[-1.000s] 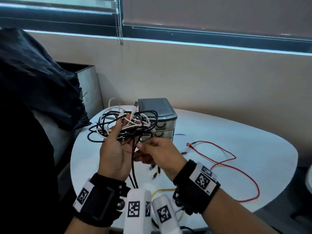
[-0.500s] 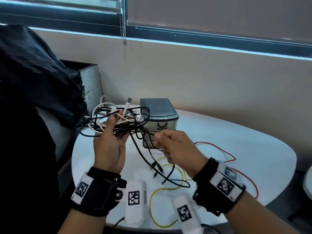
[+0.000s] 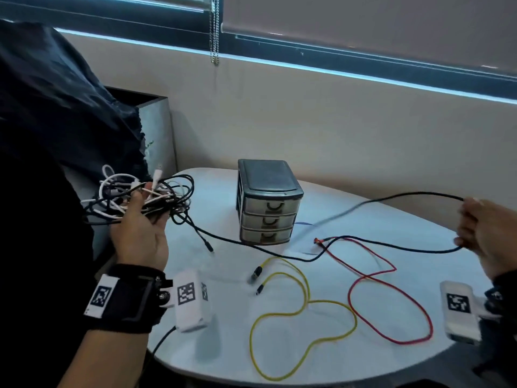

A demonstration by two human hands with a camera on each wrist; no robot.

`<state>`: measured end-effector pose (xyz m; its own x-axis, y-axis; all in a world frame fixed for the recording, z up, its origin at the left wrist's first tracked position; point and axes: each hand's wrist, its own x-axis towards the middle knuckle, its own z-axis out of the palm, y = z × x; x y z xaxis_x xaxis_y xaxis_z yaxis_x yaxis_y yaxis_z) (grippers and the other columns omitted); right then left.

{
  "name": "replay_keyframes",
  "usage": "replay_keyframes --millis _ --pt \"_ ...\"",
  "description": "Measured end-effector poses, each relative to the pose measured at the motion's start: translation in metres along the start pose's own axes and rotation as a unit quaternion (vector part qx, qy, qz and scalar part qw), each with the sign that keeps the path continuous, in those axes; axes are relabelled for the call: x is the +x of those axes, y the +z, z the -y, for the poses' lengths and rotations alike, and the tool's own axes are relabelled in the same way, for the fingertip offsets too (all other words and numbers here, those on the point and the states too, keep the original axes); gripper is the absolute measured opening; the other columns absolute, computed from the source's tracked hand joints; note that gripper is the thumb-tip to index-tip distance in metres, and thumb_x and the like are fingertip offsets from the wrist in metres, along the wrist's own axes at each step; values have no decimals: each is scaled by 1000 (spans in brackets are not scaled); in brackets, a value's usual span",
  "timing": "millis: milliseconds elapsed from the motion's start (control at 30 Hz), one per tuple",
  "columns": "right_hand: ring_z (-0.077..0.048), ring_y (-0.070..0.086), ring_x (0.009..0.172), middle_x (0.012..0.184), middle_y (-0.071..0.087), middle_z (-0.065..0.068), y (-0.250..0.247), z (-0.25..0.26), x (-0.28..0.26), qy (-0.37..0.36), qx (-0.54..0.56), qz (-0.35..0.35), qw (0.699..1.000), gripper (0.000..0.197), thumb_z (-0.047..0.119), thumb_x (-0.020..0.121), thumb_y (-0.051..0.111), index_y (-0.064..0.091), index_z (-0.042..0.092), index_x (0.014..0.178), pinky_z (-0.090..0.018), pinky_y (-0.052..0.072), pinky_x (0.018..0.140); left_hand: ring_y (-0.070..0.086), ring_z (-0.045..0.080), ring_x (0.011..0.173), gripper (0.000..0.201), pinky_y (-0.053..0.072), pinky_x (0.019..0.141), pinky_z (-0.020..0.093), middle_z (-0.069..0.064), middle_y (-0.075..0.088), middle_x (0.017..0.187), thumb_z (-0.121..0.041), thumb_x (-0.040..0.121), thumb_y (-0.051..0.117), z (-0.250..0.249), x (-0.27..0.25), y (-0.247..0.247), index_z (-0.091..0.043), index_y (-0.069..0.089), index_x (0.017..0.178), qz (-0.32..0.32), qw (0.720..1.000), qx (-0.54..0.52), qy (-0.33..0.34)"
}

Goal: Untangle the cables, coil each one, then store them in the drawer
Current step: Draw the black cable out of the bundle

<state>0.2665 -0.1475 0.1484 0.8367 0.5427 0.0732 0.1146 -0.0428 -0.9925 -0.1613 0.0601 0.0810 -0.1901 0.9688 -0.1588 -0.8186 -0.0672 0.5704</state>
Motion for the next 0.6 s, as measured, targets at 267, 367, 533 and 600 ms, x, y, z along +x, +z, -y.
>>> replay_keyframes --millis 267,367,533,600 --pt "-29 52 58 63 59 -14 43 -30 -20 19 -194 110 975 29 18 98 56 61 2 74 -40 49 68 68 20 110 38 59 80 29 12 67 127 -17 101 52 22 -54 28 -1 56 135 105 993 20 -54" --pt "-37 56 112 121 59 -21 67 -39 -28 -44 -420 107 900 36 34 93 63 62 3 112 -45 44 96 69 20 106 37 59 80 30 8 71 119 -14 99 53 30 -79 44 -2 56 134 139 988 27 -54" --pt "-21 53 119 122 60 -1 112 -23 -100 -176 -251 50 951 27 36 87 69 64 16 106 -32 41 96 66 23 107 27 53 95 40 9 72 113 -8 97 54 49 -100 55 -7 61 123 174 980 76 -56" --pt "-17 64 95 92 71 2 127 -11 -137 -108 -162 193 962 29 44 90 62 67 16 87 -31 47 83 63 27 115 37 53 94 39 15 67 126 -7 97 54 57 -108 58 0 55 133 170 980 78 -71"
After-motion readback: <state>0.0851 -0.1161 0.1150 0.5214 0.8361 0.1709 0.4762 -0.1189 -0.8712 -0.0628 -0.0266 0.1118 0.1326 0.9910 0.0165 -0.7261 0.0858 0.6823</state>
